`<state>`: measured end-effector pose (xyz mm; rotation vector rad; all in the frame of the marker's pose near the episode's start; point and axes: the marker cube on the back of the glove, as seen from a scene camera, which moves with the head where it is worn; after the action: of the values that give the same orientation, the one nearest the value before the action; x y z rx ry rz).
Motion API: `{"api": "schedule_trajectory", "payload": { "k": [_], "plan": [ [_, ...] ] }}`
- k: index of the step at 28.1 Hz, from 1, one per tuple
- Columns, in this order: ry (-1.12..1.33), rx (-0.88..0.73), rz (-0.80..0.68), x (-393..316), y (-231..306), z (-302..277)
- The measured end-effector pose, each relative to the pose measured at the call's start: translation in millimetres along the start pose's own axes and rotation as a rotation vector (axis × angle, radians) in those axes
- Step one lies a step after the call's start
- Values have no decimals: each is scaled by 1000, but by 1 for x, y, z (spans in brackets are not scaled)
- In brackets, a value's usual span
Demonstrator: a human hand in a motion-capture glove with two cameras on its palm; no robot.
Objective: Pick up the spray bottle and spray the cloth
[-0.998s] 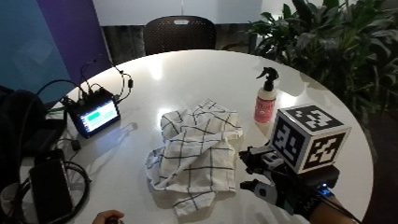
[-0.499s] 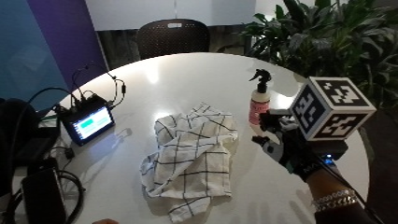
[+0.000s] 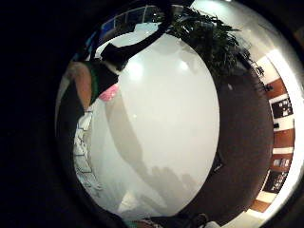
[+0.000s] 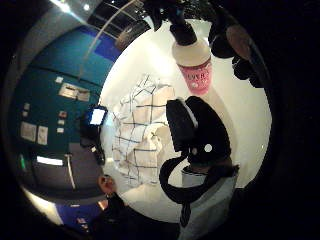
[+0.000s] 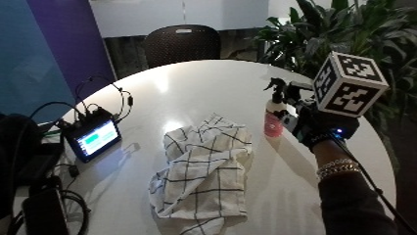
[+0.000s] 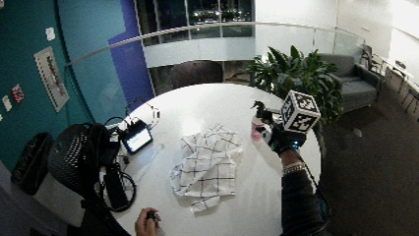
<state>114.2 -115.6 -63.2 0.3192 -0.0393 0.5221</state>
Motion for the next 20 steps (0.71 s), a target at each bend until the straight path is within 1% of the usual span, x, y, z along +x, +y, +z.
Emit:
{"api": "schedule_trajectory", "payload": {
  "k": [3, 7, 10, 16, 20],
  "plan": [
    [-60, 15, 54, 4, -11, 5],
    [-320, 34, 86, 4, -24, 15],
    [-512, 45, 71, 1, -34, 23],
    [-712, 99, 2, -2, -45, 35],
    [-835, 158, -18, 1, -45, 37]
  ]
}}
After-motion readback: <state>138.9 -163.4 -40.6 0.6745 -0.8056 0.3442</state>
